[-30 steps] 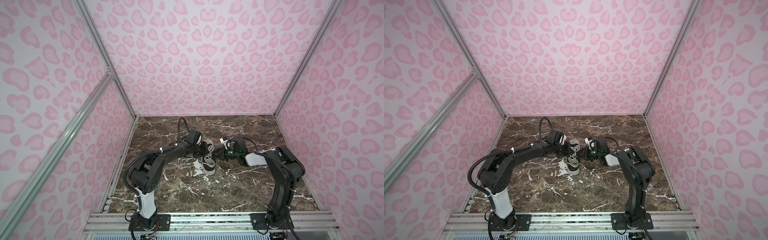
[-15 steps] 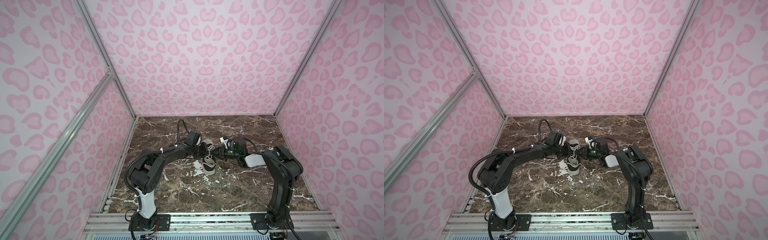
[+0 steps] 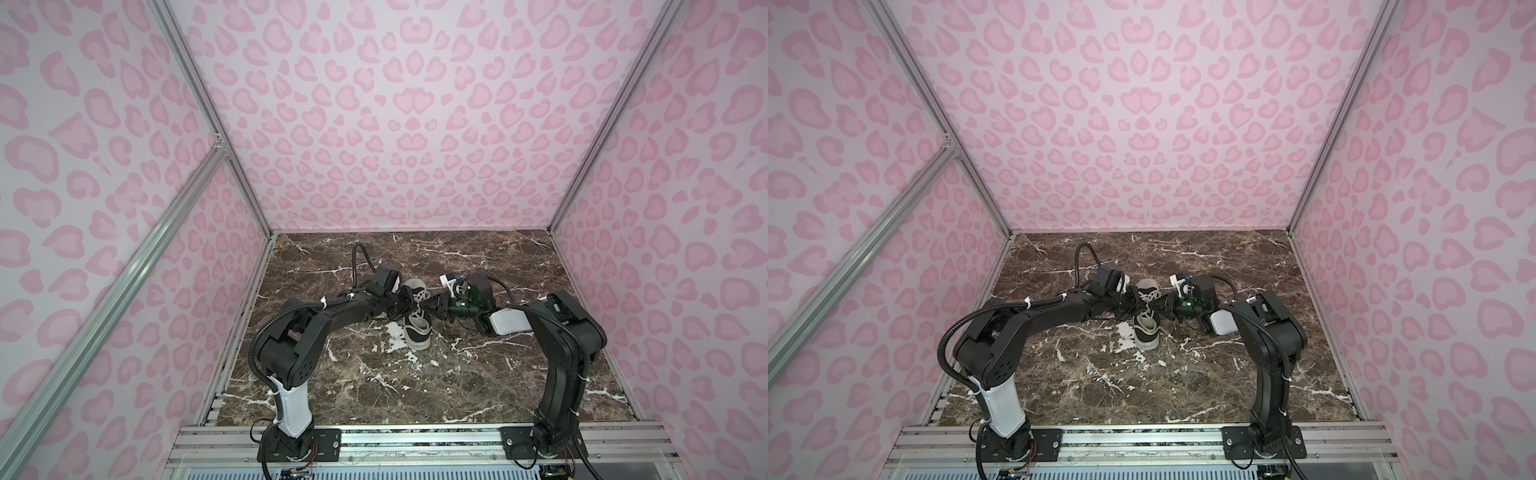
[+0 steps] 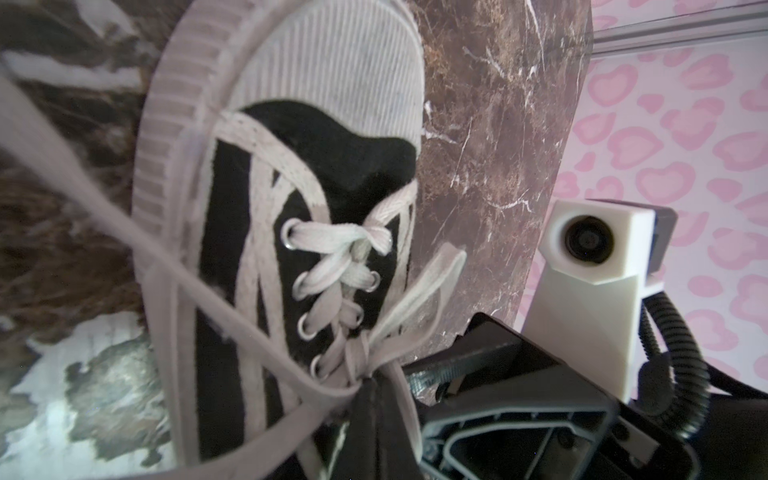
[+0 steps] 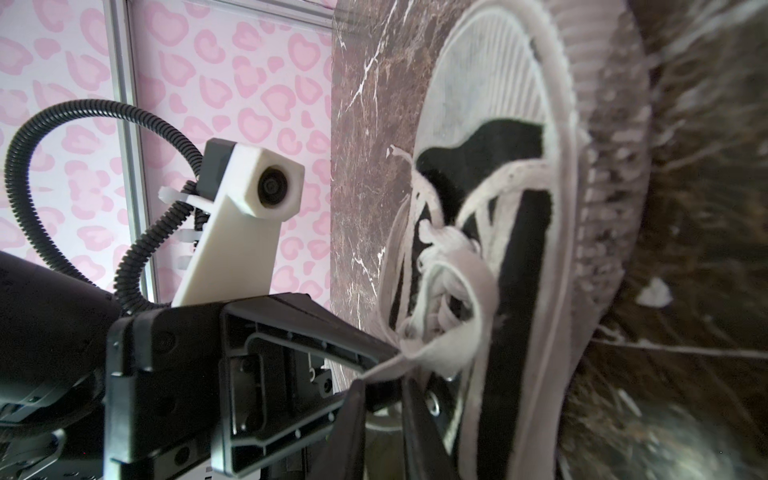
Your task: Tie the shoes
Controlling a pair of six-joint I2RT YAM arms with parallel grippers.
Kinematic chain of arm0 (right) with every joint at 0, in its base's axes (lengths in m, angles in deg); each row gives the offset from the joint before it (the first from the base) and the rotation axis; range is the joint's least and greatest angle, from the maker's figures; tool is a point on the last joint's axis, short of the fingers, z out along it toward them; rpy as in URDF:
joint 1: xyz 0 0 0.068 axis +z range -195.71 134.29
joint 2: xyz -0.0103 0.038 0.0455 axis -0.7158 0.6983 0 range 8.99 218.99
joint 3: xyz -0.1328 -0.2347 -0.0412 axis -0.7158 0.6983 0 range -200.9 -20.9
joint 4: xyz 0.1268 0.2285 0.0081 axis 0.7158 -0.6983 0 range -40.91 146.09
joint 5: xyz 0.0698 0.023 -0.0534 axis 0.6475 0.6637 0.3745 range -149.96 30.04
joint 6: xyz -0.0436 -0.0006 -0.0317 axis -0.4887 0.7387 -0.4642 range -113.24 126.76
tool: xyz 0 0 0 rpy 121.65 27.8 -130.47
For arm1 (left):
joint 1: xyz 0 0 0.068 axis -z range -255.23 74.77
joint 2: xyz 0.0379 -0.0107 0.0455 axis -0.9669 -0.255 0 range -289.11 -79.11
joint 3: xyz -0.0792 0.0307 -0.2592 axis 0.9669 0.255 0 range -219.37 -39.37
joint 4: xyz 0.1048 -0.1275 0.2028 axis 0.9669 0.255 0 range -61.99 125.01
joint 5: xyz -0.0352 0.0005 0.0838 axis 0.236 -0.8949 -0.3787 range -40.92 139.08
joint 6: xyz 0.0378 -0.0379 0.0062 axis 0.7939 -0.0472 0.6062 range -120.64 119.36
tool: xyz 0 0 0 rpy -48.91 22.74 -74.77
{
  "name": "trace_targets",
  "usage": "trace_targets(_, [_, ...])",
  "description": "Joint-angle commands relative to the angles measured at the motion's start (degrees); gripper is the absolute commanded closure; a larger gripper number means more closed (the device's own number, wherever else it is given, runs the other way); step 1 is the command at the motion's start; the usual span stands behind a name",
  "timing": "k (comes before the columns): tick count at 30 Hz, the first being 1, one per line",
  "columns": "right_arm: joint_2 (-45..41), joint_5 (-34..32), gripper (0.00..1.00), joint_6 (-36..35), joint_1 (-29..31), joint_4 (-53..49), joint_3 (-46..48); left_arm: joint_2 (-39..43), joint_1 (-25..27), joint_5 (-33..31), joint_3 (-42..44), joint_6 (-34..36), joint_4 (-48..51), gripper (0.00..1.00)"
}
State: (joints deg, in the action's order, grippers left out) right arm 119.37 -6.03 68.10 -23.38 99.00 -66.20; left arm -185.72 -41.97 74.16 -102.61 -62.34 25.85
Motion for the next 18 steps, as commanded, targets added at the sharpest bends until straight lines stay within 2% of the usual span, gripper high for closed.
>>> trace_targets(1, [-0.5,0.2,0.81,-1.7,0.0,-1.4,-0.1,-0.2,0.1,0.3,0.4,-1.5,-3.1,0.97])
trace_targets(11, [-0.6,1.1,0.87,-0.9,0.0,-1.4,-0.4,-0.8,0.2,1.6,2.3,-4.6,-8.2,0.97])
trace_targets(18, [-2.7,-1.3,0.85,-5.5,-0.8,-9.5,-0.5,-0.5,0.2,1.8,3.4,-5.4,-10.2,0.97])
